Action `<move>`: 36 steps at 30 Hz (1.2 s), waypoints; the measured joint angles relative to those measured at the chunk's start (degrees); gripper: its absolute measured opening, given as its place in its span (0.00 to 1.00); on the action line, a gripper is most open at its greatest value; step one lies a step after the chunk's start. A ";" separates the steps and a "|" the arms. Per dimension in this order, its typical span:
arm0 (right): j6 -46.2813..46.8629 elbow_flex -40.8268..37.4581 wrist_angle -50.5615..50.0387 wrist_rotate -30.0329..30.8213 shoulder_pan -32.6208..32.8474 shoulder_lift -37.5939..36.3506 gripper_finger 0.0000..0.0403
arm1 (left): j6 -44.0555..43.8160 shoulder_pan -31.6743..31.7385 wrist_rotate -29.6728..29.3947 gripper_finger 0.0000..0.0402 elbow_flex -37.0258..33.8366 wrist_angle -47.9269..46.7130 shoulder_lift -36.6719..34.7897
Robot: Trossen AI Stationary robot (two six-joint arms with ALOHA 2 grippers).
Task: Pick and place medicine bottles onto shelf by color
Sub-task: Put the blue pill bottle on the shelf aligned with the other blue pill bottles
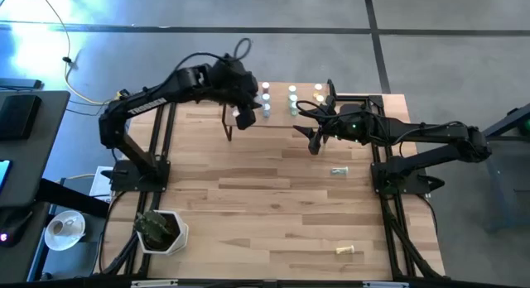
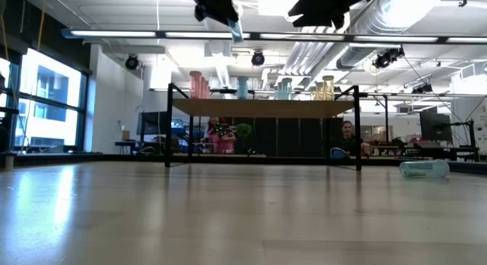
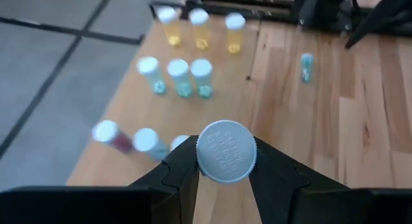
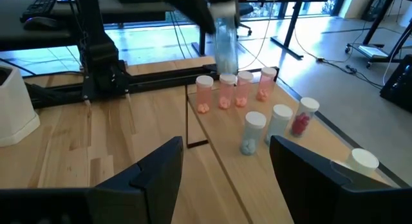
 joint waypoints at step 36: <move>0.18 0.00 -4.18 -0.02 0.00 0.04 0.56 | -2.97 1.09 0.87 0.27 -0.07 -1.25 15.03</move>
